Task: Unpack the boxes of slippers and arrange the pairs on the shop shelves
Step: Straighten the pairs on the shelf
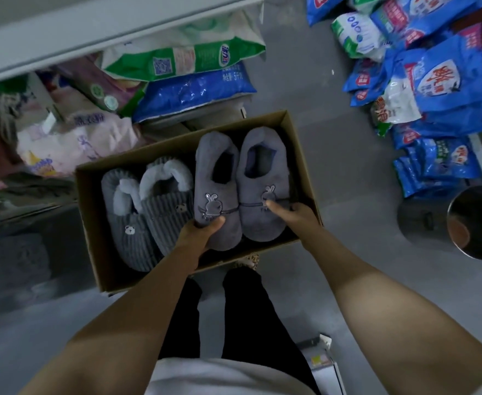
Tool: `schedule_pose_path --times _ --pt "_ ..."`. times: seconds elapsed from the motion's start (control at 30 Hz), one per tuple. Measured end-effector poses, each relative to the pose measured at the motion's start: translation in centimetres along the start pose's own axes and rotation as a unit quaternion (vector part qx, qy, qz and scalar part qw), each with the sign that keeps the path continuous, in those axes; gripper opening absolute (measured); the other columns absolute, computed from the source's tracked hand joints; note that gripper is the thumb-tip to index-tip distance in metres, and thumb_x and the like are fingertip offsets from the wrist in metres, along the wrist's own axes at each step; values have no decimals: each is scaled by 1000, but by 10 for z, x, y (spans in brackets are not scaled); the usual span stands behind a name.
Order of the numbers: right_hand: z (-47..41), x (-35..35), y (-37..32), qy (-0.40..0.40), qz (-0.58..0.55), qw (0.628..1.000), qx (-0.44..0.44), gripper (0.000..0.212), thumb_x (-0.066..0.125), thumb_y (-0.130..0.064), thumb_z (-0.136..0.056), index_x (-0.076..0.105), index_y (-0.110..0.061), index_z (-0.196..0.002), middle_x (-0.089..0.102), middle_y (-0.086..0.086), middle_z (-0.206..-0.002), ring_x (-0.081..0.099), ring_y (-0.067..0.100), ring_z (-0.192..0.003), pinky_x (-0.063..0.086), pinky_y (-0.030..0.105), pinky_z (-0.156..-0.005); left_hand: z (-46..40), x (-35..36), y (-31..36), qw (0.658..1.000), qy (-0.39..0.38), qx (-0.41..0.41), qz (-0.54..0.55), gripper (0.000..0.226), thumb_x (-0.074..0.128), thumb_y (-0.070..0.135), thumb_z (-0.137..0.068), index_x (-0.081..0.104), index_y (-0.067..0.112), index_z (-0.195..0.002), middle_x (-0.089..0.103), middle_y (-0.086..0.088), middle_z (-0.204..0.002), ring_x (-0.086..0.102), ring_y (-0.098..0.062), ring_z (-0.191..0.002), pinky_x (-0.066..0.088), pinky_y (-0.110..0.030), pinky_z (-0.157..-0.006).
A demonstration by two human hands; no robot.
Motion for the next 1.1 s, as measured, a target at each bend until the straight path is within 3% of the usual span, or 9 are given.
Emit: schedule_pose_path --times 0.13,0.23,0.3,0.37,0.53,0.73,0.9,1.0,1.1 --pt "11 10 -8 50 -67 996 -36 71 94 -39 -66 66 -4 -122 73 5 -113 72 18 -100 60 26 -78 8 0 7 997 -33 64 7 89 96 41 -50 62 12 -127 71 -8 -121 69 -26 -109 57 -49 -92" --pt "27 19 -20 87 -68 989 -94 103 93 -26 -69 34 -14 -153 57 -8 -131 60 10 -117 54 28 -90 18 -2 17 988 -62 140 -4 74 89 15 -72 52 21 -136 65 -3 -130 66 -17 -114 58 -38 -89" --pt "39 24 -26 104 -53 984 -136 113 93 -31 -70 23 -23 -158 52 -9 -140 55 9 -125 51 35 -101 23 -9 22 979 -98 176 9 82 81 5 -80 40 21 -149 59 -3 -139 61 -20 -122 57 -40 -93" --pt "52 32 -31 88 -41 978 -187 104 92 -39 -69 34 -27 -154 57 -8 -143 58 10 -126 52 43 -104 30 -27 27 975 -104 196 20 85 77 3 -82 34 21 -153 57 -4 -142 59 -21 -126 56 -42 -96" --pt "106 83 -44 69 -21 964 -257 88 90 -46 -69 46 -39 -145 64 -16 -133 60 6 -123 52 43 -104 56 -99 26 967 -91 234 54 79 80 15 -79 43 25 -148 62 0 -136 62 -18 -122 55 -41 -97" --pt "193 214 -71 16 -5 945 -326 72 82 -26 -83 45 -33 -145 61 -21 -129 59 -14 -110 51 11 -84 116 -242 3 940 -69 307 130 68 78 11 -78 51 20 -140 65 -5 -132 63 -25 -121 55 -44 -96" --pt "260 362 -89 -56 3 927 -370 66 79 -25 -86 47 -32 -143 61 -25 -122 61 -13 -104 54 12 -77 171 -394 -16 920 11 354 169 68 82 9 -79 53 28 -137 69 6 -125 67 -15 -113 58 -30 -86" --pt "297 450 -98 -105 5 918 -383 72 80 -30 -85 44 -37 -147 61 -23 -127 62 -6 -110 58 21 -85 206 -480 -29 904 73 366 208 70 81 16 -78 50 34 -138 68 15 -121 68 -5 -107 57 -23 -79" --pt "330 531 -109 -149 17 900 -410 73 81 -29 -84 44 -35 -147 61 -19 -131 62 -1 -113 58 27 -90 237 -556 -44 887 128 380 231 78 82 22 -75 44 34 -142 63 15 -121 65 -8 -110 56 -26 -85"
Point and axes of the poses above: each hand's wrist, its own z-axis away from the middle knuckle, its own x-axis out of the palm, y = z × x, the point moved 4 cm from there along -z, towards the middle knuckle
